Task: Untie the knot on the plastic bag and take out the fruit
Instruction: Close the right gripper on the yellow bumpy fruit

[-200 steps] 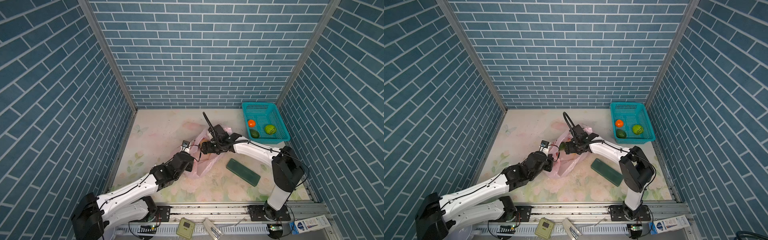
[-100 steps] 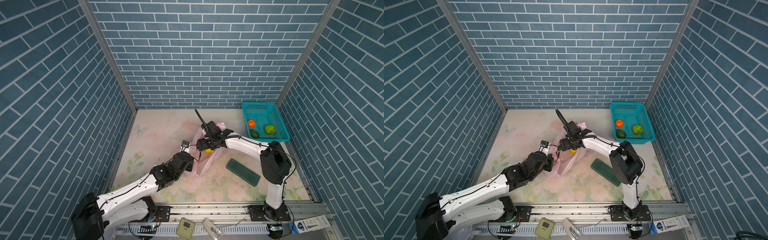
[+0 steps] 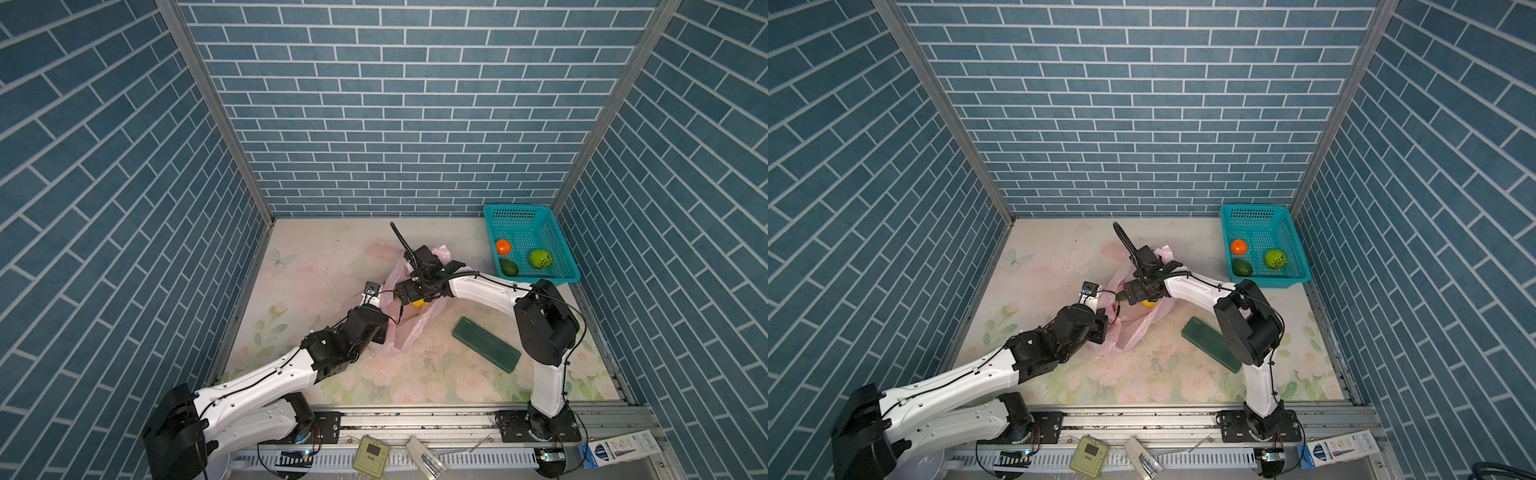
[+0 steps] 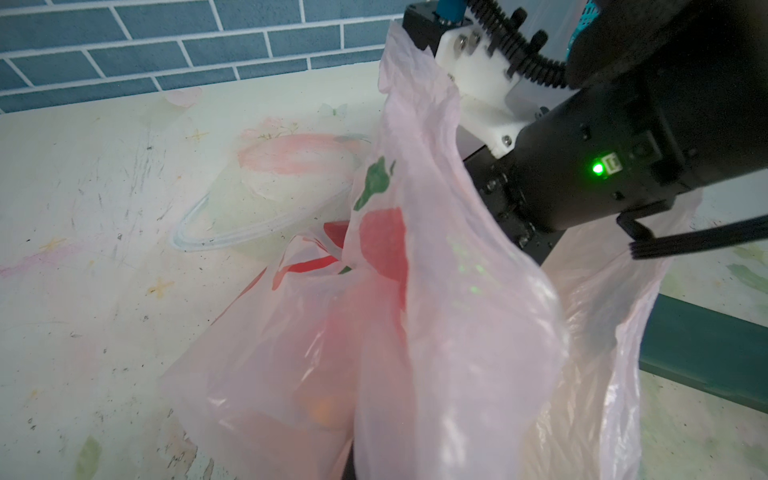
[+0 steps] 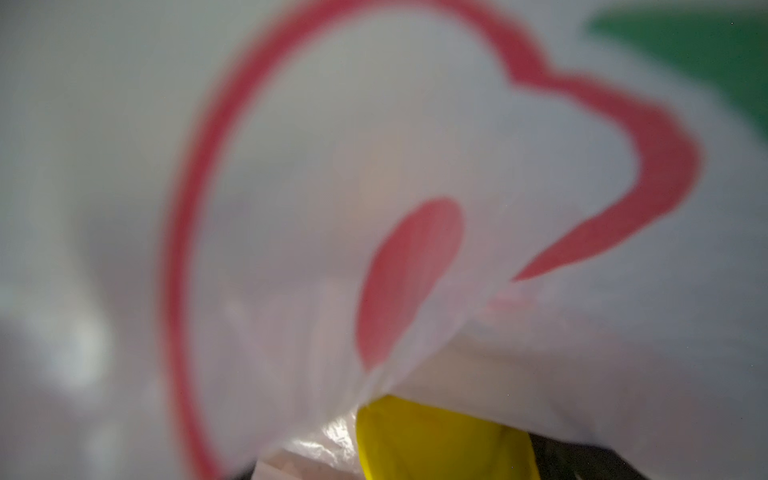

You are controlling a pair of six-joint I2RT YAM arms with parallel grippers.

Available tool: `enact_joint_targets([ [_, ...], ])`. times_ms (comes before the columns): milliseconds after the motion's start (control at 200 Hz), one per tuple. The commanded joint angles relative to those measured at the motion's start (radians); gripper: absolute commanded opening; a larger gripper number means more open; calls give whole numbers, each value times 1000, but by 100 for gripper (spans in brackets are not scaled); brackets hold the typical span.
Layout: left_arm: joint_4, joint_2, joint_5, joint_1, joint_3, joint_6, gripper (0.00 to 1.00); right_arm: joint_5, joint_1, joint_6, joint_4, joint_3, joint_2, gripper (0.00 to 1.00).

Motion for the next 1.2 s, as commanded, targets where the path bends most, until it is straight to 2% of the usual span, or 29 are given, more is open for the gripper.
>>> enact_joint_targets([
  [0,20,14,-13,-11,-1,-7,0,50,-4,-11,-49,-9,35,98],
  [210,17,14,-21,-13,5,-7,0,40,-8,-5,-22,-15,34,96],
  [280,16,13,-24,-15,6,-7,0,38,-9,-1,-17,-16,38,93],
  [365,16,15,-25,-17,7,-8,0,44,-9,9,-12,-18,43,82],
  [420,13,17,-27,-17,9,-7,0,53,-7,15,-3,-25,35,71],
  [480,14,18,-28,-18,12,-9,0,55,-7,21,8,-39,19,53],
  [530,14,19,-30,-18,12,-9,0,55,-7,24,7,-44,7,48],
  [885,10,3,-64,-18,36,6,0,-24,46,66,42,-166,-183,45],
  [1190,14,-3,-73,-18,46,32,0,-35,109,123,56,-200,-305,45],
])
